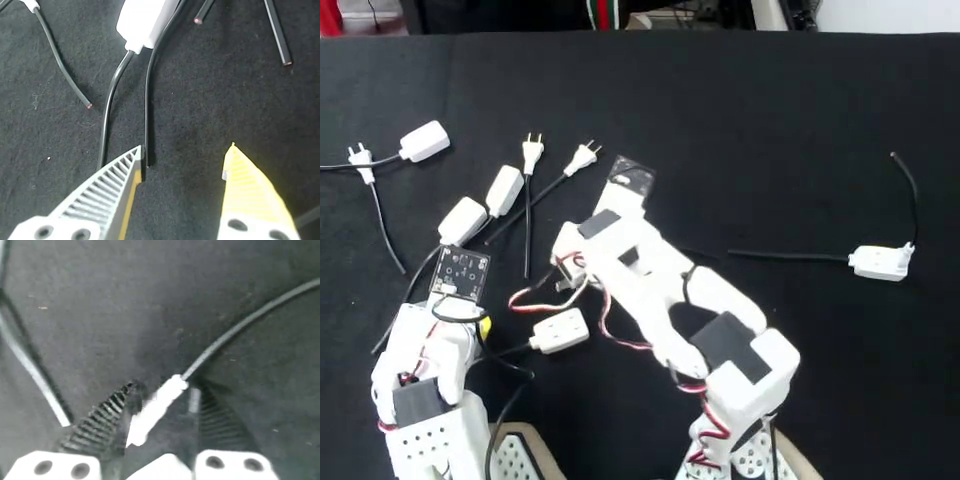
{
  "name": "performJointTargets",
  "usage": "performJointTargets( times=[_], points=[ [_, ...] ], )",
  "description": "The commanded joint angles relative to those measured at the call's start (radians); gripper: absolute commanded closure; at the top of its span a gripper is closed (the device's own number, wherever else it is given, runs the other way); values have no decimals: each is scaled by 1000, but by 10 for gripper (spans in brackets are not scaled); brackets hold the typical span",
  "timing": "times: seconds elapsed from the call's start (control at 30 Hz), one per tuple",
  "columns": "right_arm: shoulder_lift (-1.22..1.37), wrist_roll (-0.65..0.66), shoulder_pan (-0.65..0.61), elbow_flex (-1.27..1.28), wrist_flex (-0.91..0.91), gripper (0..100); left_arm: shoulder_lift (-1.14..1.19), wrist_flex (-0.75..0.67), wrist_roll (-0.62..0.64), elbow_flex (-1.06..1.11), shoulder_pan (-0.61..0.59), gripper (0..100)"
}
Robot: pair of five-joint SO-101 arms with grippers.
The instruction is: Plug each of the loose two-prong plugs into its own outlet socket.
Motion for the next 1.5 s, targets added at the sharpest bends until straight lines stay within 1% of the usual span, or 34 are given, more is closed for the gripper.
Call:
performJointTargets(
  times=[0.0,0.07,0.2,0.3,0.4,0.5,0.63,0.8,0.9,1.03,1.1,1.23,1.33,1.4,1.47],
  points=[
    [4,44,-14,-54,31,953,-5,-14,-6,19,7,740],
    [4,78,6,-51,32,988,-5,-14,-6,19,7,740],
    [2,163,61,-65,81,987,-5,-12,-6,19,7,740],
    [-8,279,101,-125,172,987,-5,-12,-8,19,7,740],
    [-13,486,153,-239,276,987,-5,-12,-8,19,7,740],
    [15,741,209,-355,358,987,-5,-12,-8,19,7,740],
    [84,1028,267,-397,466,987,-5,-11,-8,19,7,741],
    [160,1250,299,-389,539,986,-5,-11,-8,19,7,741],
    [203,1359,319,-390,563,985,-5,-11,-8,19,7,741],
    [254,1467,316,-395,654,982,-5,-9,-8,19,7,741],
    [274,1488,311,-397,692,963,-5,-9,-8,19,8,741],
    [294,1488,299,-400,735,825,-5,-8,-6,19,7,741],
    [325,1488,247,-415,772,736,-5,9,-5,19,7,741],
    [352,1482,195,-443,833,711,-5,9,-6,19,5,745],
    [371,1422,153,-467,847,718,-5,9,-8,19,5,768]
  ],
)
